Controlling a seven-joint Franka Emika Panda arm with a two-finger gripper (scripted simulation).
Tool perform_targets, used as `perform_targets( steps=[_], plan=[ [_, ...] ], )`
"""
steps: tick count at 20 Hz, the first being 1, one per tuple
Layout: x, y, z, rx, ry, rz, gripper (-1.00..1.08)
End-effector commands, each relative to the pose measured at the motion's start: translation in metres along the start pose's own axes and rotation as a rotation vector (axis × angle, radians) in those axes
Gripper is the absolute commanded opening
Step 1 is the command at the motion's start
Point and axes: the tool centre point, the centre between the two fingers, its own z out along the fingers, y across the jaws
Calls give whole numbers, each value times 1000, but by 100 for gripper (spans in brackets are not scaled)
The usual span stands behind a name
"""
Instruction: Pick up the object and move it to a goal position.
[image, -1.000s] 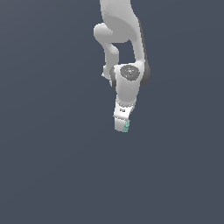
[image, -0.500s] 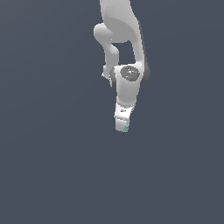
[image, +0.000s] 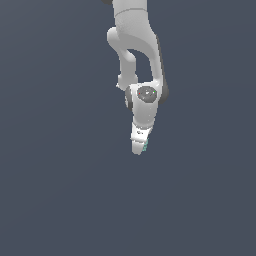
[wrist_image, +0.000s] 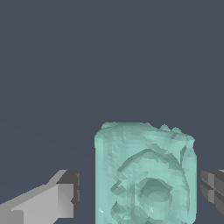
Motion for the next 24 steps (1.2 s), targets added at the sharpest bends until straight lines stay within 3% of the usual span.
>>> perform_targets(
  steps=[1, 4, 5, 17, 24],
  plan=[
    [0, 1, 7, -1, 0, -1, 100],
    [0, 1, 9, -1, 0, -1, 100],
    [0, 1, 9, -1, 0, -1, -100],
    [1, 1, 7, -3, 0, -1, -100],
    [16, -5, -16, -3, 0, -1, -100]
  ],
)
